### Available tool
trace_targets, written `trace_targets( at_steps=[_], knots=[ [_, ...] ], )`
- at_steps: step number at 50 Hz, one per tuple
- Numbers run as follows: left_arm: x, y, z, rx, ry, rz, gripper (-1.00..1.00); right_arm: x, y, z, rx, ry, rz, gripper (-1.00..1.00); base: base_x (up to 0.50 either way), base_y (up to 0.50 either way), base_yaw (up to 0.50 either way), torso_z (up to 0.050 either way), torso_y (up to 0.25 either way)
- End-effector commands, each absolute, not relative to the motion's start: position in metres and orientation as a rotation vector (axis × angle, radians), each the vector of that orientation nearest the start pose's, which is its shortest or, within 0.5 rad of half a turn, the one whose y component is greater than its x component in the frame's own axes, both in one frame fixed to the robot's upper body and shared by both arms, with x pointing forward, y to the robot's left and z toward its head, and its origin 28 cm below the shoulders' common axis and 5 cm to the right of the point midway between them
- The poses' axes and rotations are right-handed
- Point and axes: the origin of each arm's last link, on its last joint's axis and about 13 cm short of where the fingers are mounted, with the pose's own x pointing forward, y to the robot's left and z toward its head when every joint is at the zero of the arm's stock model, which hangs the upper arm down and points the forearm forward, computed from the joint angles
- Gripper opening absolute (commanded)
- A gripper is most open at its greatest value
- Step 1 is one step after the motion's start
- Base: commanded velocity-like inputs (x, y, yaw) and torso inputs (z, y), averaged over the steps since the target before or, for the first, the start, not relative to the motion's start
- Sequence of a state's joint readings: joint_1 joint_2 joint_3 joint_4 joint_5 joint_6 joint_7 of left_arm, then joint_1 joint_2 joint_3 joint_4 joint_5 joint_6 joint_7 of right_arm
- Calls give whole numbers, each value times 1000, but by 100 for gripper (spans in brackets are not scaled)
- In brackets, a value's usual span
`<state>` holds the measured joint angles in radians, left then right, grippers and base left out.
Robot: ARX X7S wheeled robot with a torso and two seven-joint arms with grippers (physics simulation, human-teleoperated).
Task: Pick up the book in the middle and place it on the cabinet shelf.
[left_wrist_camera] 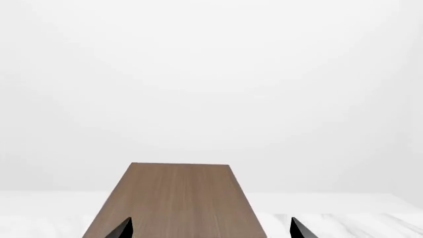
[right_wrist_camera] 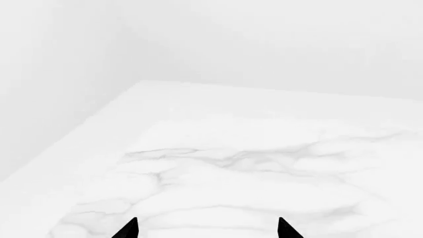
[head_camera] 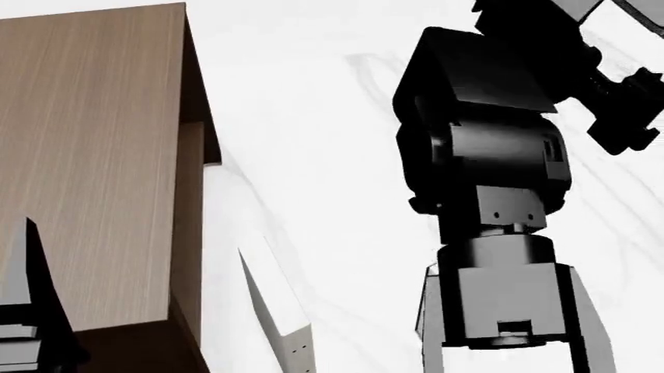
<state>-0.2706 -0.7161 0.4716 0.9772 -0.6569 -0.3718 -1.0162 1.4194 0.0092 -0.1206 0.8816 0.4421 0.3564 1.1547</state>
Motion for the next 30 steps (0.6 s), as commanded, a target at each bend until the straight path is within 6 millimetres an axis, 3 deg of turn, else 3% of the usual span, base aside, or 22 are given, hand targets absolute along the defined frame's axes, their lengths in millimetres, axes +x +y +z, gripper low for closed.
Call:
trace_targets(
  at_steps=[1,5,13,16,30],
  knots=[
    [155,197,185,-67,-373,47,100,435,-71,307,427,174,-1265,100,0,0,0,0,0],
    [154,197,186,-70,-373,48,100,437,-74,300,418,346,-1368,100,0,0,0,0,0],
    [154,198,186,-68,-374,59,100,437,-73,294,461,347,-1259,100,0,0,0,0,0],
    [154,199,188,-80,-385,61,100,437,-72,286,530,439,-1232,100,0,0,0,0,0],
    [155,198,186,-71,-377,48,100,437,-74,274,498,489,-1207,100,0,0,0,0,0]
  ],
)
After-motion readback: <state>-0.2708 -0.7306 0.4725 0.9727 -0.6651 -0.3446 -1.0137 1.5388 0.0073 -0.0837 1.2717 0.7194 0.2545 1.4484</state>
